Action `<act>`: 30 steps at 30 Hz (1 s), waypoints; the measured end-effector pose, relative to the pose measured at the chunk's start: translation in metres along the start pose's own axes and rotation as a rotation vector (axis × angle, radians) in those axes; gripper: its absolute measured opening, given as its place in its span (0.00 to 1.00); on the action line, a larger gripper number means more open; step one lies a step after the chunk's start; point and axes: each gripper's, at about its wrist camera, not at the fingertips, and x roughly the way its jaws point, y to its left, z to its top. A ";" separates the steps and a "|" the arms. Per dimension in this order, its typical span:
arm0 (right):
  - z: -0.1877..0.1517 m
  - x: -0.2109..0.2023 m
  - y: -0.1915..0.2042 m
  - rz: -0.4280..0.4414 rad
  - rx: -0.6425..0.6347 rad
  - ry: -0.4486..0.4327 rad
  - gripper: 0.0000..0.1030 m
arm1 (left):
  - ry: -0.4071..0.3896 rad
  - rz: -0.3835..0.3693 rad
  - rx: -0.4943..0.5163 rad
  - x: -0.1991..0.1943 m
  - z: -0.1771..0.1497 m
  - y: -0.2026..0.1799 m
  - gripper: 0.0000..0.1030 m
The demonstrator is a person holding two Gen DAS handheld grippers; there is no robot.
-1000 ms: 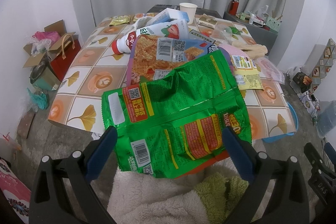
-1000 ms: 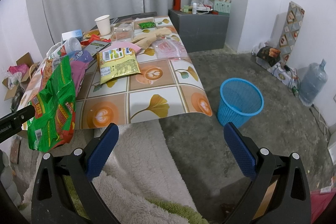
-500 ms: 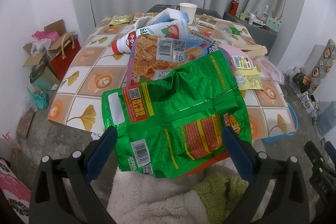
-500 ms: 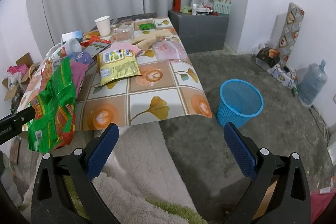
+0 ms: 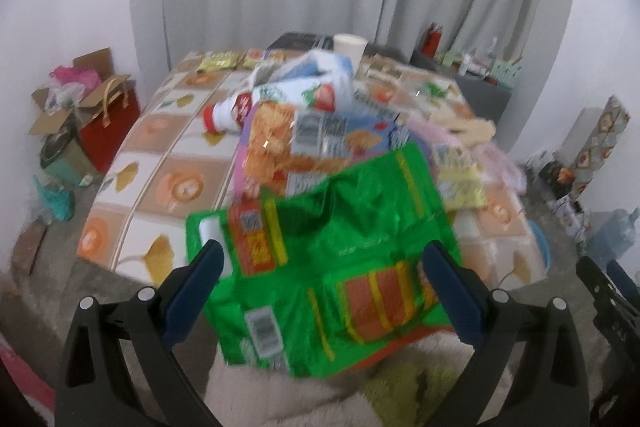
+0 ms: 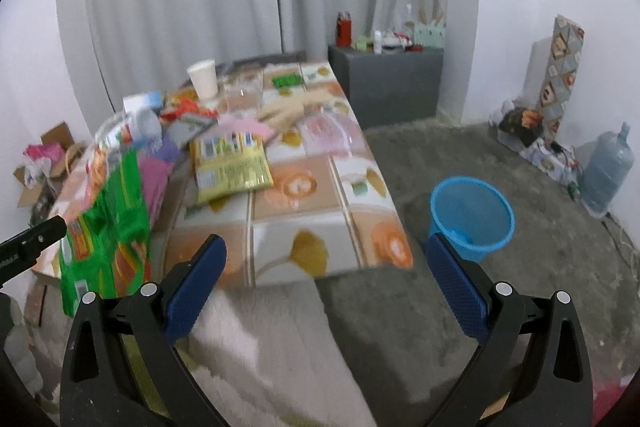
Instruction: Collect trash
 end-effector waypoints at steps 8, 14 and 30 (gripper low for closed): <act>0.041 0.060 -0.013 0.432 0.120 0.132 0.85 | -0.107 -0.174 -0.022 0.003 0.040 0.007 0.95; 0.059 0.149 -0.004 0.645 0.196 0.319 0.75 | -0.117 -0.239 -0.049 0.020 0.069 0.013 0.93; 0.068 0.244 0.024 0.733 0.067 0.478 0.39 | 0.010 -0.346 0.016 0.080 0.115 -0.024 0.62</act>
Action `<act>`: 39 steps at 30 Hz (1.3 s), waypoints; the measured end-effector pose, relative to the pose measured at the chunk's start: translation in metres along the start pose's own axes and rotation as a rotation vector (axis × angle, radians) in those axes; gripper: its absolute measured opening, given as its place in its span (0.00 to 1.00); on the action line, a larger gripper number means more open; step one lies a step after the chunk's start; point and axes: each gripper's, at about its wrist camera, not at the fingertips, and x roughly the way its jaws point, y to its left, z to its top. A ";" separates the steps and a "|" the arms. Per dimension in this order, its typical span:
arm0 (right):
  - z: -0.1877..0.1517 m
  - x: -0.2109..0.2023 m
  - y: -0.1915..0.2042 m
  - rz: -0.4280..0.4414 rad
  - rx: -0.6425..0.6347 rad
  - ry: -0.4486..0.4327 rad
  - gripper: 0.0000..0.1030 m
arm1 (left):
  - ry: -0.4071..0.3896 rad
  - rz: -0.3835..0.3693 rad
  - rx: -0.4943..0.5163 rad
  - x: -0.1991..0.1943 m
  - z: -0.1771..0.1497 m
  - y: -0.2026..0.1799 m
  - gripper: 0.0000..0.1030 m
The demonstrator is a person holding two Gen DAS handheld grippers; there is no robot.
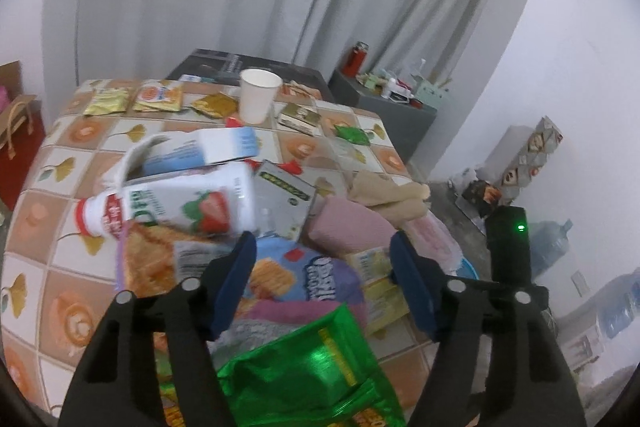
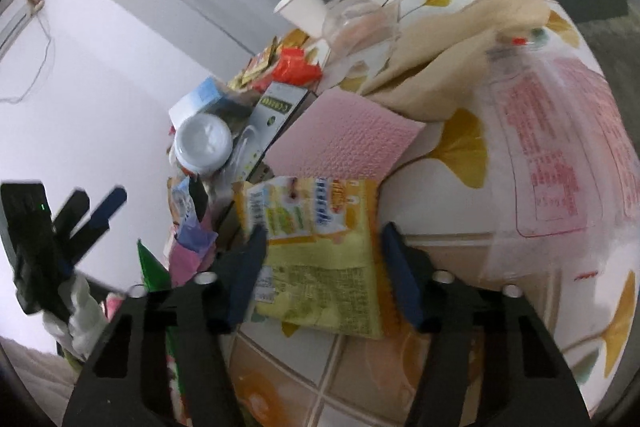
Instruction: Collect trash
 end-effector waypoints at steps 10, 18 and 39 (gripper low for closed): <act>-0.011 -0.002 0.001 -0.052 -0.049 0.015 0.08 | 0.068 -0.058 0.072 0.029 0.034 -0.030 0.55; -0.038 -0.047 -0.015 0.001 0.031 -0.030 0.08 | 0.213 -0.039 0.202 0.076 0.052 -0.066 0.55; -0.067 -0.119 -0.082 0.104 0.276 -0.210 0.08 | 0.576 0.104 0.714 0.288 0.048 -0.140 0.37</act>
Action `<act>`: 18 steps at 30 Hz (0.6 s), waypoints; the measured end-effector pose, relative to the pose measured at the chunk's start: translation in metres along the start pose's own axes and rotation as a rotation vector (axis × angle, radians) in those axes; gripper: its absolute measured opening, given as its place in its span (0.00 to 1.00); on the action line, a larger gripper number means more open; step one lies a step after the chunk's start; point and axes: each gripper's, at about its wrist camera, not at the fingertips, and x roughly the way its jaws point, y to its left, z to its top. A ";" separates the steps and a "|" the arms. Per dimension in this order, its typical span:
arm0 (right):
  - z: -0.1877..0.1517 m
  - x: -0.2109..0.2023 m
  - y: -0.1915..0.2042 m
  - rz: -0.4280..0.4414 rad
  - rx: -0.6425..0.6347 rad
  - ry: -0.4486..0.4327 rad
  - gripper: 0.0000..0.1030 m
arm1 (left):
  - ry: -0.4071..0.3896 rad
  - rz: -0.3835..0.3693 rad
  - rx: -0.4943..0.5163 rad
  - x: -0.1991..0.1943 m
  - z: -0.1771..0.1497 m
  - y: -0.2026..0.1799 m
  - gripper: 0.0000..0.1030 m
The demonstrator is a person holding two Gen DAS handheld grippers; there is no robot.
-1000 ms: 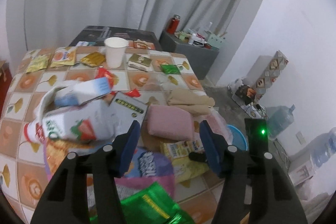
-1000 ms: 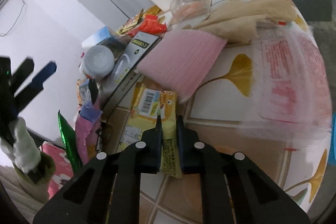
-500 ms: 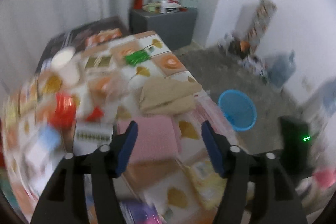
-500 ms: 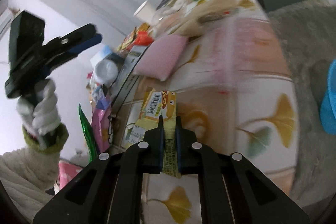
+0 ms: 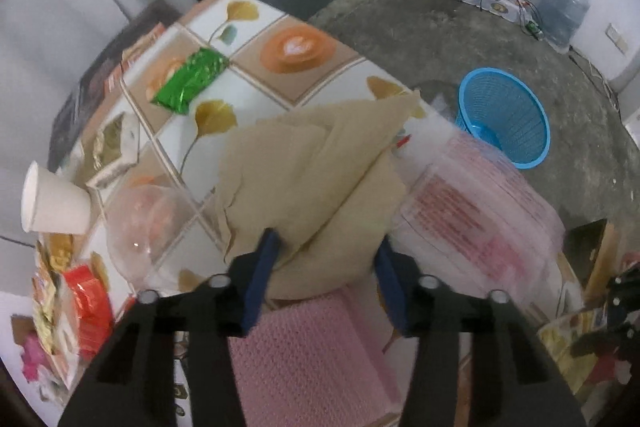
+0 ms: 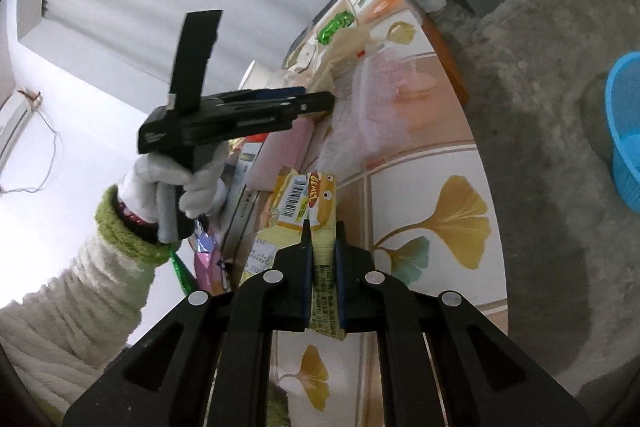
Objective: Collect trash
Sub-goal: 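Grasp the beige cloth with the left gripper and lift it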
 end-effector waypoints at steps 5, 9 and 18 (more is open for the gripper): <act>-0.005 0.005 0.000 0.013 -0.001 0.016 0.08 | 0.007 -0.002 0.012 0.006 -0.001 0.002 0.14; -0.008 0.002 0.003 0.030 0.000 0.023 0.08 | -0.017 0.023 0.032 -0.005 -0.004 -0.002 0.08; -0.016 -0.008 0.013 0.055 -0.028 0.029 0.08 | -0.130 0.103 0.025 -0.051 -0.004 0.004 0.05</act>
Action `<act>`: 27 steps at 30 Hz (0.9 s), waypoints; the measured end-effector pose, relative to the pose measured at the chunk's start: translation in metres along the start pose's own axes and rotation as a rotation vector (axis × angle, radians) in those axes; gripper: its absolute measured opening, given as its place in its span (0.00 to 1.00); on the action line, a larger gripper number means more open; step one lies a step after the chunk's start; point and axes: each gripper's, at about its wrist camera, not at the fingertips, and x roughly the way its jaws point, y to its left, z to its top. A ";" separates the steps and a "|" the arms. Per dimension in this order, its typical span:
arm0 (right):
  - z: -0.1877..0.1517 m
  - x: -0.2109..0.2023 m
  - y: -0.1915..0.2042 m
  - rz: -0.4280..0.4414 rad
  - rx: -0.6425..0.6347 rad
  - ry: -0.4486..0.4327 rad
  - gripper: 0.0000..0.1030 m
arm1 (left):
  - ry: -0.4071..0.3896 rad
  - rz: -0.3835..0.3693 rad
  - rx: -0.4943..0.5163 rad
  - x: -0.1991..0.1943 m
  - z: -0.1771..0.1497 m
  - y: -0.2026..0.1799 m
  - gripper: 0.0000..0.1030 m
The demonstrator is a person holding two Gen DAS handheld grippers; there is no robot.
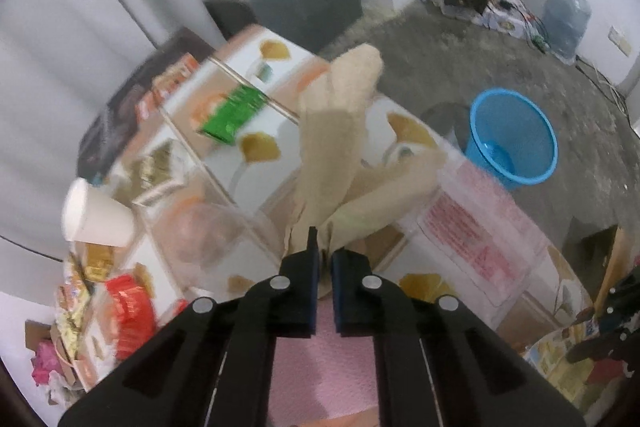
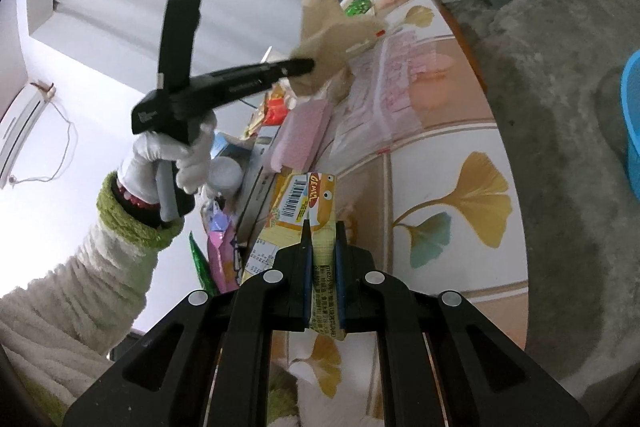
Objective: Collect trash
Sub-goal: 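Grasp the beige cloth with the left gripper and lift it, then carry the cloth and wrapper to the blue wastebasket and release both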
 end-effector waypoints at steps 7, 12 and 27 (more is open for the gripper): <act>-0.008 -0.033 0.023 0.085 -0.073 -0.083 0.08 | -0.174 0.091 -0.026 -0.068 0.015 0.014 0.05; -0.010 -0.079 0.027 0.104 -0.099 -0.206 0.08 | -0.300 0.044 -0.001 -0.120 0.040 -0.004 0.05; -0.007 -0.195 -0.138 -0.483 0.450 -0.548 0.08 | 0.029 -0.415 0.166 0.031 0.154 -0.232 0.05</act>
